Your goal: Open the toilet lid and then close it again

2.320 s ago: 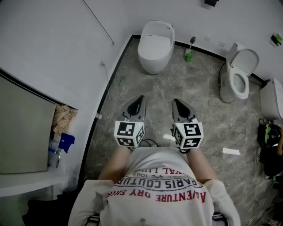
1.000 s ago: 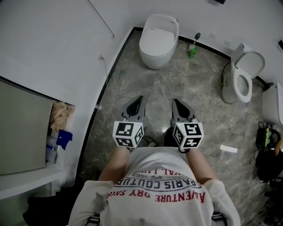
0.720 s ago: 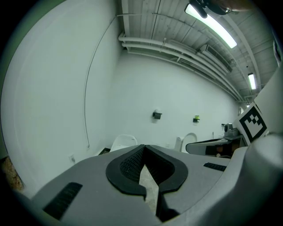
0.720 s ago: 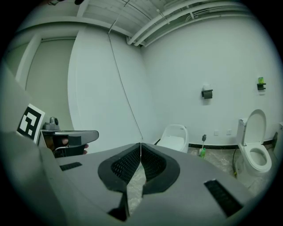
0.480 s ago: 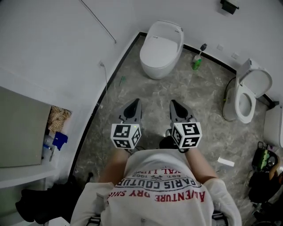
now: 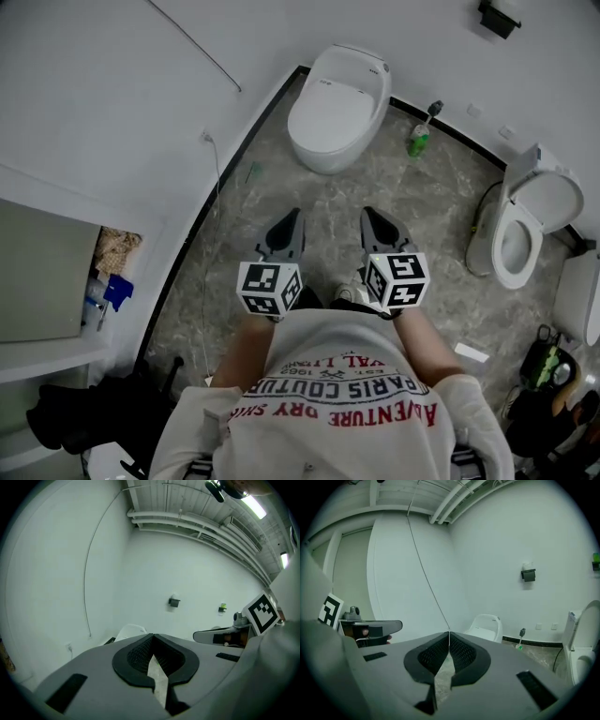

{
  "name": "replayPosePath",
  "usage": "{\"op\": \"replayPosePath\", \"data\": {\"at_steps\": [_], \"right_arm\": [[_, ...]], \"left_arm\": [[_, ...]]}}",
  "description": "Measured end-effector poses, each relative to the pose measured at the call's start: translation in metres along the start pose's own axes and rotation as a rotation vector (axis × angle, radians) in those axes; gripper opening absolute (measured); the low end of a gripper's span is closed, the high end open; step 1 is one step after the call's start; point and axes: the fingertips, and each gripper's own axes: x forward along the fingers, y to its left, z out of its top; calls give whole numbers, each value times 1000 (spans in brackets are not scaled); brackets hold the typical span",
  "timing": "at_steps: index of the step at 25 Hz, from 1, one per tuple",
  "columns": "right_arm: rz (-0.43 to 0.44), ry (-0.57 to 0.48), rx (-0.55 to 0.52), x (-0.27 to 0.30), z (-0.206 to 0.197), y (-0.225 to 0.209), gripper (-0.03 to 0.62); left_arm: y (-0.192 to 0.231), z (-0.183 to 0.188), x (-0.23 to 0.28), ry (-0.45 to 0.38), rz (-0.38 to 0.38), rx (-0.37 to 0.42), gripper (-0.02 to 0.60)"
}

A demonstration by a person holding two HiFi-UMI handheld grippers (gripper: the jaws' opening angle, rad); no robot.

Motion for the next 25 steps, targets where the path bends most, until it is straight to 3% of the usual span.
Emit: {"op": "replayPosePath", "data": {"at_steps": [13, 19, 25], "right_arm": [[8, 28, -36, 87, 19, -39, 15], [-30, 33, -25, 161, 33, -47, 15], [-145, 35, 16, 248, 49, -56, 15]], "left_arm": [[61, 12, 77, 15, 72, -23, 8], [116, 24, 138, 22, 23, -8, 8], [187, 41, 212, 50, -87, 20, 8]]}}
